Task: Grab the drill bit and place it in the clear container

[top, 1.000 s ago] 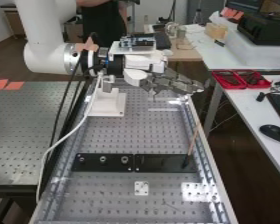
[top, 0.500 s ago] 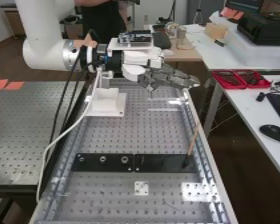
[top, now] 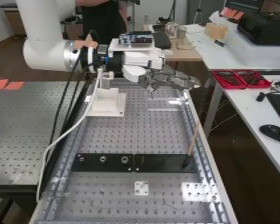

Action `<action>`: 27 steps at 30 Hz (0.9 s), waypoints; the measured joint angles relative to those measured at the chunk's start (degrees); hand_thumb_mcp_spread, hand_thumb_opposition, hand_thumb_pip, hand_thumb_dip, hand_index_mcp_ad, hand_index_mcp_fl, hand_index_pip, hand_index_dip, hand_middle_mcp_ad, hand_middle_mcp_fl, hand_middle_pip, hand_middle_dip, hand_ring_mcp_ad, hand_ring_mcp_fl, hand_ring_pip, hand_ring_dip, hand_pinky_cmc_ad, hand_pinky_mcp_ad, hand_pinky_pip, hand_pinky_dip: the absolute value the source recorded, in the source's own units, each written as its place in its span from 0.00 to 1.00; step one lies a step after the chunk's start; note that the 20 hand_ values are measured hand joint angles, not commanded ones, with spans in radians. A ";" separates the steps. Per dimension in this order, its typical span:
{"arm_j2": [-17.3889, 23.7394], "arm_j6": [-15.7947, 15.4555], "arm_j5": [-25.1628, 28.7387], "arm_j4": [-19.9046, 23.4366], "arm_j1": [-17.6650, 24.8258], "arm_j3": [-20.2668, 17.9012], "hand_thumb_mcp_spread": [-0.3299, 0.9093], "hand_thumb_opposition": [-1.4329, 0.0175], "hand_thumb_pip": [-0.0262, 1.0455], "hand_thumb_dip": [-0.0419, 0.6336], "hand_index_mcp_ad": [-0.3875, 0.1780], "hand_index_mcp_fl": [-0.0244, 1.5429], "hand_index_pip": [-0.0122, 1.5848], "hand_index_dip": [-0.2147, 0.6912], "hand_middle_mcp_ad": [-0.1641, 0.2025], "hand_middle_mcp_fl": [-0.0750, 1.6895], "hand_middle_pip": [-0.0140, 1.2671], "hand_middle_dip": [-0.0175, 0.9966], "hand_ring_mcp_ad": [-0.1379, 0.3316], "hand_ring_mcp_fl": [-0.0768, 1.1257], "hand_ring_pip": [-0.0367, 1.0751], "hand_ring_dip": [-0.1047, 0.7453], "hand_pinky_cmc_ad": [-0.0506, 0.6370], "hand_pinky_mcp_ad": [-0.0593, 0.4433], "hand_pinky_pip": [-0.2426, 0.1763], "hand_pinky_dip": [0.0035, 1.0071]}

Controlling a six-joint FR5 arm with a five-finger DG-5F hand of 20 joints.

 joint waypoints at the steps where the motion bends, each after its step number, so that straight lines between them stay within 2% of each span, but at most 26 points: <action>1: -0.01 -0.03 -0.05 -0.02 0.00 0.02 0.68 0.33 0.49 0.46 0.50 0.58 0.68 0.54 0.63 0.24 0.11 0.19 0.65 0.10 0.12 0.19 0.41 0.39 0.44 0.19; 27: -0.04 0.23 0.04 -0.17 0.19 0.34 0.69 0.33 0.49 0.46 0.50 0.58 0.68 0.54 0.63 0.25 0.11 0.19 0.65 0.10 0.13 0.20 0.41 0.38 0.44 0.19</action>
